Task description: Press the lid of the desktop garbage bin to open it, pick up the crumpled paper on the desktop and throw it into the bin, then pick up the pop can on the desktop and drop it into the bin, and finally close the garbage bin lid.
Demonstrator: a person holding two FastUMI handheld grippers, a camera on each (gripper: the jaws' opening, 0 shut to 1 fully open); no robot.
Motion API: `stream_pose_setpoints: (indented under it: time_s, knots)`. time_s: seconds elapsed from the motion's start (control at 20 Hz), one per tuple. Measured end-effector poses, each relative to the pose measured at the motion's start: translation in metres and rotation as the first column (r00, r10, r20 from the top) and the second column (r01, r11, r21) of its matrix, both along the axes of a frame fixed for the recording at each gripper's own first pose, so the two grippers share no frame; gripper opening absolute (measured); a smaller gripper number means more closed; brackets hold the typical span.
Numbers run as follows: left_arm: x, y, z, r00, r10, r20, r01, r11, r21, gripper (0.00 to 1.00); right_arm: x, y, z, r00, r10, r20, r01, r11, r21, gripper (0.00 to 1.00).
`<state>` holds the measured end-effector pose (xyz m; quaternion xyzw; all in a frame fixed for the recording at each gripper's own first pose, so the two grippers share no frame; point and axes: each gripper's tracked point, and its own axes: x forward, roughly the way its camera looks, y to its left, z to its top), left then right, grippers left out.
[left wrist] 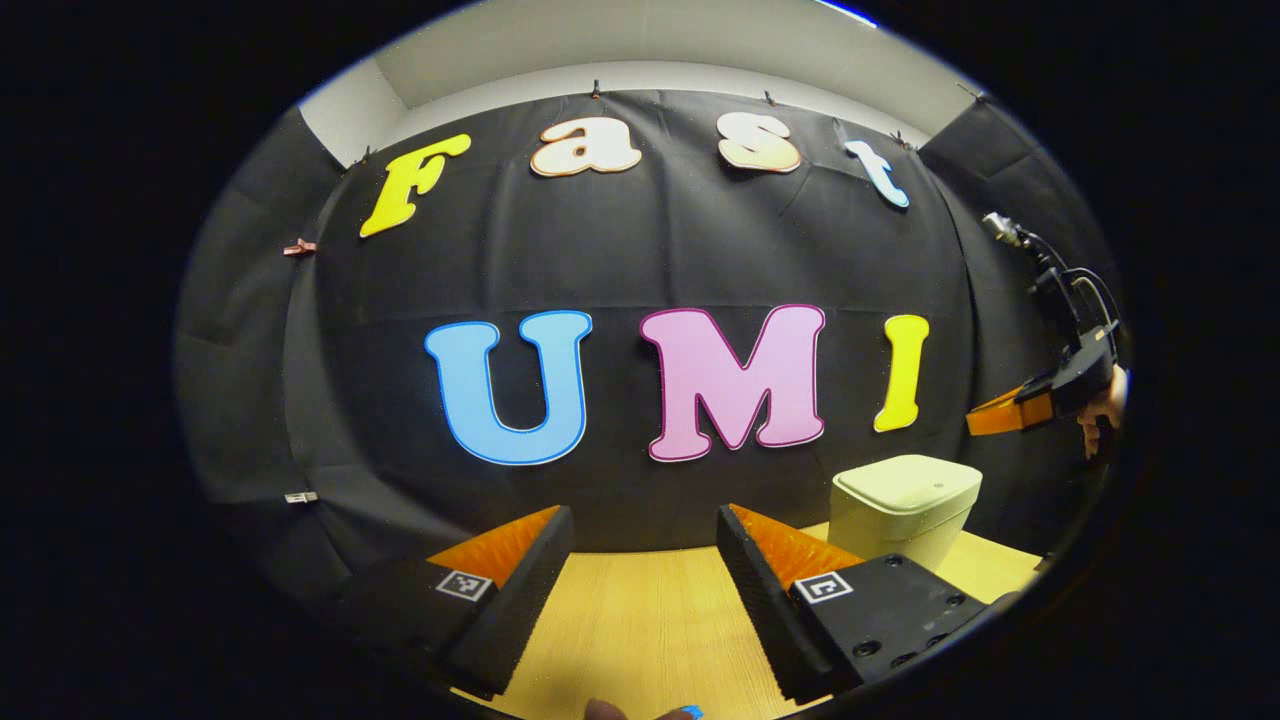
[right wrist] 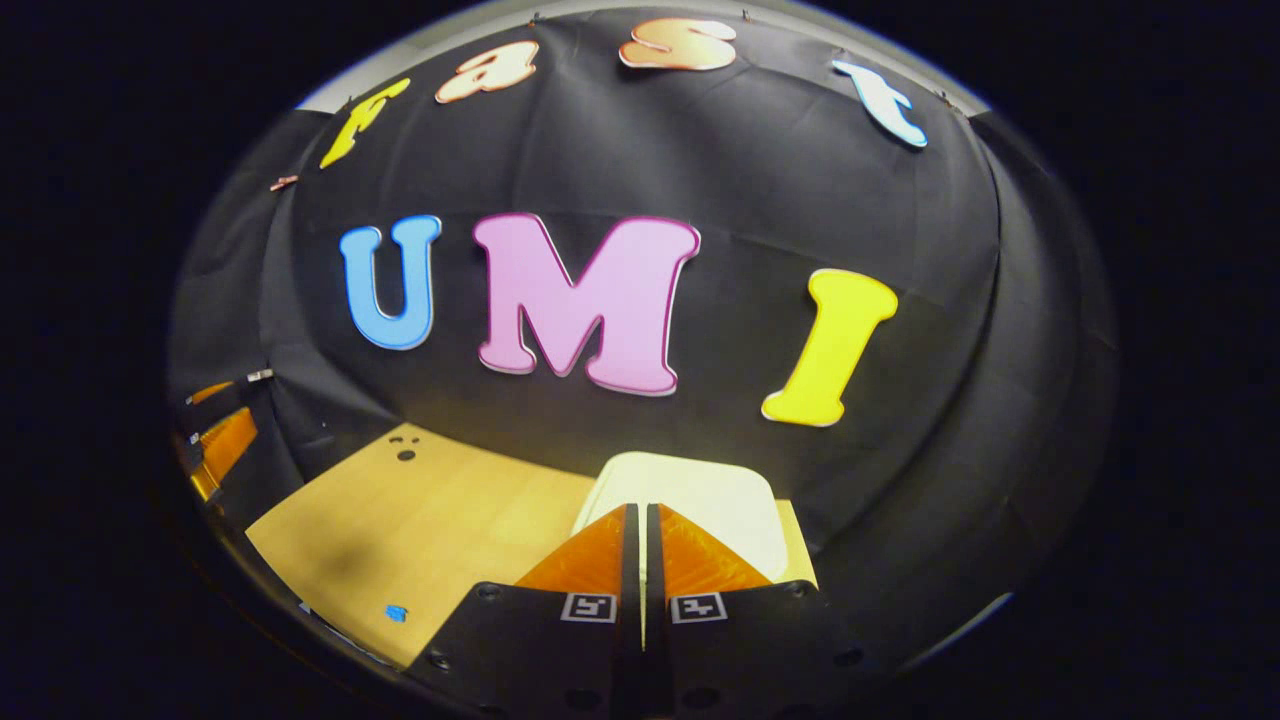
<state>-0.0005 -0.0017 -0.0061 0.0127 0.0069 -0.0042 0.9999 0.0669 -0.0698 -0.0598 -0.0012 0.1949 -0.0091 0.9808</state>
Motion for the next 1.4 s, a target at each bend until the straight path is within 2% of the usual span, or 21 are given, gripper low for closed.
stream_pose_setpoints:
  time_s: [0.2,0.6,1.05,1.4]
  knots:
    - [-0.003,0.0,0.001,1.0,0.001,0.003,-0.001,1.0,0.001,0.94,0.017,-0.012,-0.034,0.99,-0.013,-0.14,0.025,0.996,0.082,0.05]
    - [-0.008,0.002,0.0,1.0,0.012,-0.002,-0.012,1.0,-0.009,0.94,0.042,-0.031,-0.078,0.963,-0.023,-0.268,0.05,0.994,0.094,0.05]
    - [-0.011,0.002,-0.001,1.0,0.022,-0.008,-0.022,1.0,-0.009,0.94,0.049,-0.035,-0.101,0.945,-0.012,-0.327,0.047,0.994,0.101,0.05]
    - [-0.009,0.002,-0.004,0.999,0.031,-0.015,-0.031,0.999,-0.015,0.94,0.05,-0.036,-0.103,0.945,0.023,-0.327,0.042,0.981,0.189,0.06]
